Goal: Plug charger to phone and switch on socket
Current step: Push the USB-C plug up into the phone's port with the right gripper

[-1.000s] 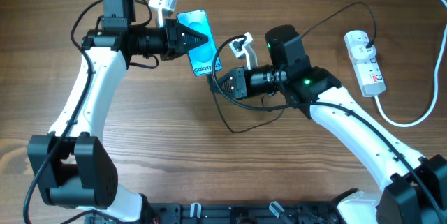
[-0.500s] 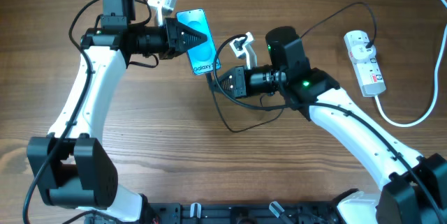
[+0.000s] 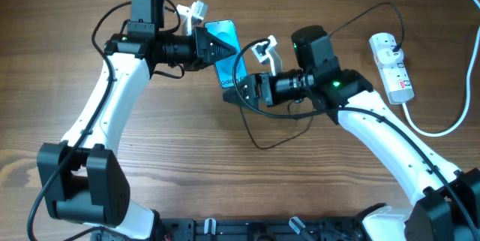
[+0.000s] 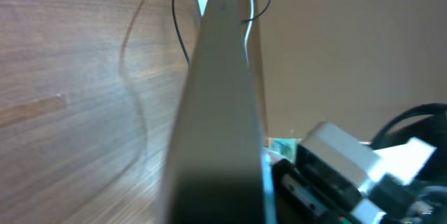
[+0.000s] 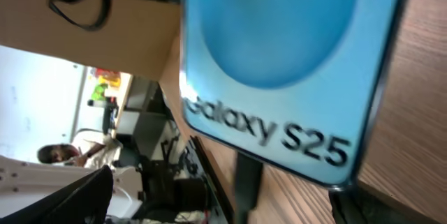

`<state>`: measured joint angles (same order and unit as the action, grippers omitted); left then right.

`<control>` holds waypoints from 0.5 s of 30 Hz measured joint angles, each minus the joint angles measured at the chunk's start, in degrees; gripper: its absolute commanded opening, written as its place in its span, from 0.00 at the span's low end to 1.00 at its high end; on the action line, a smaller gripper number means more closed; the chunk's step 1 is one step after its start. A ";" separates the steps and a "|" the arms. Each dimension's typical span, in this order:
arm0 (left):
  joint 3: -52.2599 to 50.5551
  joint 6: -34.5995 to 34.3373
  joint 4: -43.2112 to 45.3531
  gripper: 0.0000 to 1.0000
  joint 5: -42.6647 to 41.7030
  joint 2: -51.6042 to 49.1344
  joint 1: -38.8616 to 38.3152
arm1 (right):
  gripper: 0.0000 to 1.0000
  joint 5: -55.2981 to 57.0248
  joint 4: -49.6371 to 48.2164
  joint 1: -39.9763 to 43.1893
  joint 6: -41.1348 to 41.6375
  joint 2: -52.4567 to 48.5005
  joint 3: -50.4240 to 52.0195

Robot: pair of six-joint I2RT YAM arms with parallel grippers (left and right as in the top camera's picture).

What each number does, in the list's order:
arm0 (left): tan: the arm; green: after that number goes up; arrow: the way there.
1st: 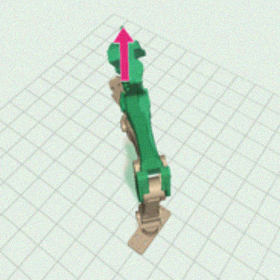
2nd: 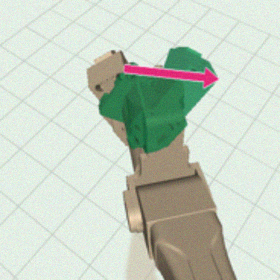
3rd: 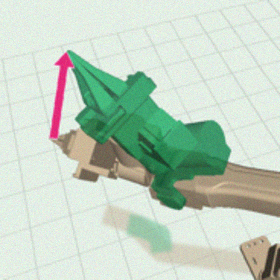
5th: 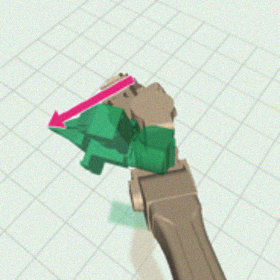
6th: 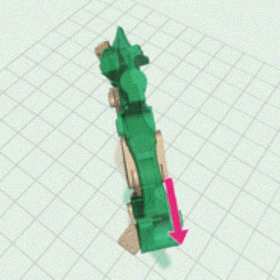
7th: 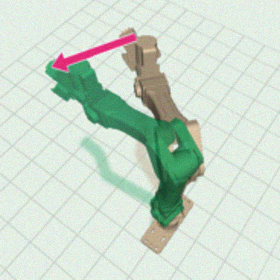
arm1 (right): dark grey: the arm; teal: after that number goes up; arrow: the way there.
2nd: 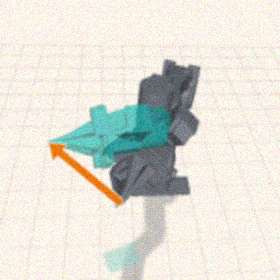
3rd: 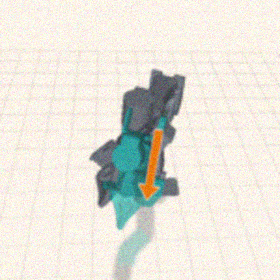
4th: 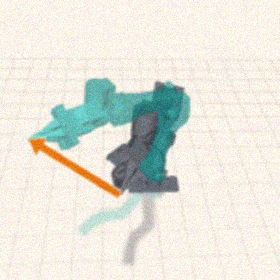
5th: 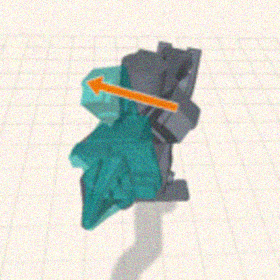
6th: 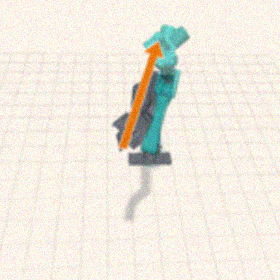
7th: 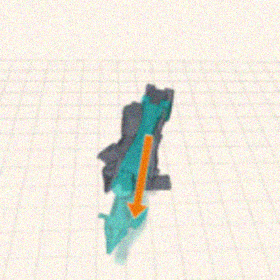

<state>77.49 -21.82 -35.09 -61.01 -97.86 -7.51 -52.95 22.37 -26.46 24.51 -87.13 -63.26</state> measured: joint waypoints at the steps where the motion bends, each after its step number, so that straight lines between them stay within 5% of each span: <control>1: -0.07 -0.74 0.00 0.04 -0.37 0.00 0.22 | 0.92 0.13 0.61 0.00 -0.68 -0.02 0.00; 5: -0.13 -2.08 -0.02 0.04 -1.97 0.00 0.90 | 0.36 0.48 0.79 0.00 -2.12 0.00 -0.09; 9: -0.20 -2.54 -0.02 0.04 -3.98 0.00 0.87 | 0.31 0.48 0.76 0.00 -0.92 -0.02 -0.22; 13: -0.20 -2.51 0.02 0.04 -4.24 0.00 0.87 | 0.05 0.07 0.76 -0.02 -0.13 0.00 -0.33; 15: -0.24 -2.49 0.15 0.04 -4.26 0.00 0.87 | 0.04 -0.48 0.52 -0.07 0.28 0.00 -0.44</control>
<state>77.25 -24.32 -34.94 -65.28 -97.86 -6.63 -53.43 22.90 -26.52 24.80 -87.13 -63.70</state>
